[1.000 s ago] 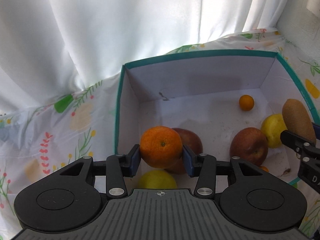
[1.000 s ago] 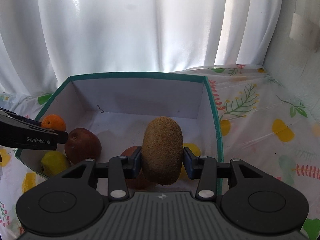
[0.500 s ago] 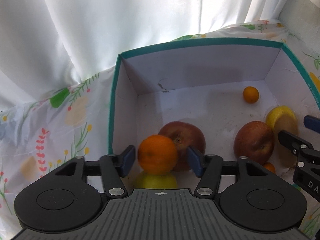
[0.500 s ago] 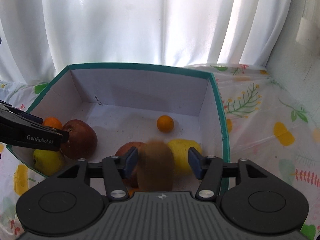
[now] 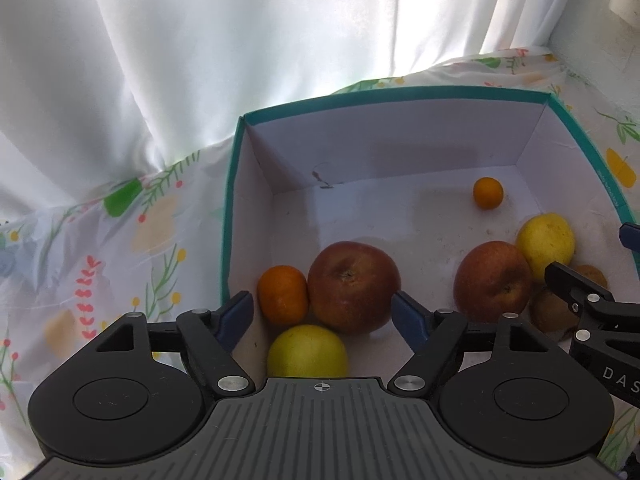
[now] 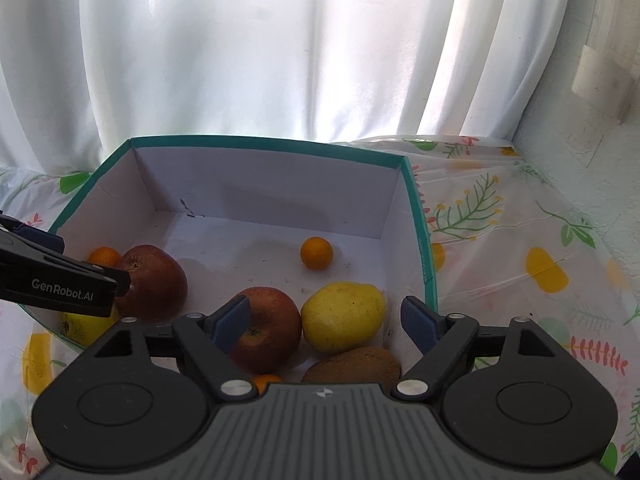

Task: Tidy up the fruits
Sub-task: 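Lower both fruits into the box and open both grippers, then move both tools back from the box toward the last orange and kiwi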

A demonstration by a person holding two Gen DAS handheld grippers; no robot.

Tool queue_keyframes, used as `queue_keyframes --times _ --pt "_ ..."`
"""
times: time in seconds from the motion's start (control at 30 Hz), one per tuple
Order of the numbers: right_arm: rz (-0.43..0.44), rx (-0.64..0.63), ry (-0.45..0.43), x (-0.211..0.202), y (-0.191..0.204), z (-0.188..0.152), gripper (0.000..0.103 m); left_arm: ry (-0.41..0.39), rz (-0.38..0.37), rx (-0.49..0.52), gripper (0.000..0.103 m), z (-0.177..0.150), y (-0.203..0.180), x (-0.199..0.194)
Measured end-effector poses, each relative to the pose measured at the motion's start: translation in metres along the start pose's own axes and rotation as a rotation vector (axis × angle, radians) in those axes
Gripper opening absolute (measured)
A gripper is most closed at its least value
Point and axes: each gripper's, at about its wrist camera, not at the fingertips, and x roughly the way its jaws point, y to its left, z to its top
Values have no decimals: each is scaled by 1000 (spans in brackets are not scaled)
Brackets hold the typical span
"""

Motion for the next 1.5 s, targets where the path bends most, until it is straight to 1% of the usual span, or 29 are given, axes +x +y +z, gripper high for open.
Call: queue_keyframes --times 0.3,0.4,0.5,0.7,0.77,0.9,1.0,1.13,1.23,1.37,1.5 --pt "-13 12 -39 -21 1 0 87 -26 -13 -13 82 -8 6 -18" --pt "-18 18 -60 -34 1 -2 90 -38 -24 -12 82 -15 8 -27" --pt "-17 20 -91 -50 3 -8 95 -61 -5 -8 85 -24 9 -38" --pt "-8 24 -103 -80 11 -30 96 -90 -7 -9 84 -44 13 -59" --pt "-10 24 -96 -89 14 -39 96 -105 -15 1 85 -53 12 -66" --pt "-5 30 -71 -103 19 -61 97 -100 -28 25 85 -73 9 -72" --pt "17 31 -32 -106 22 -78 97 -76 -35 52 85 -88 4 -68" --pt "23 28 35 -104 30 -99 97 -20 -46 74 85 -104 -1 -55" --pt "31 29 76 -104 36 -112 97 12 -56 83 84 -113 -5 -48" --pt "48 6 106 -108 48 -125 97 23 -74 100 84 -120 -10 -46" --pt "56 -10 126 -110 55 -131 97 35 -87 116 84 -124 -15 -41"
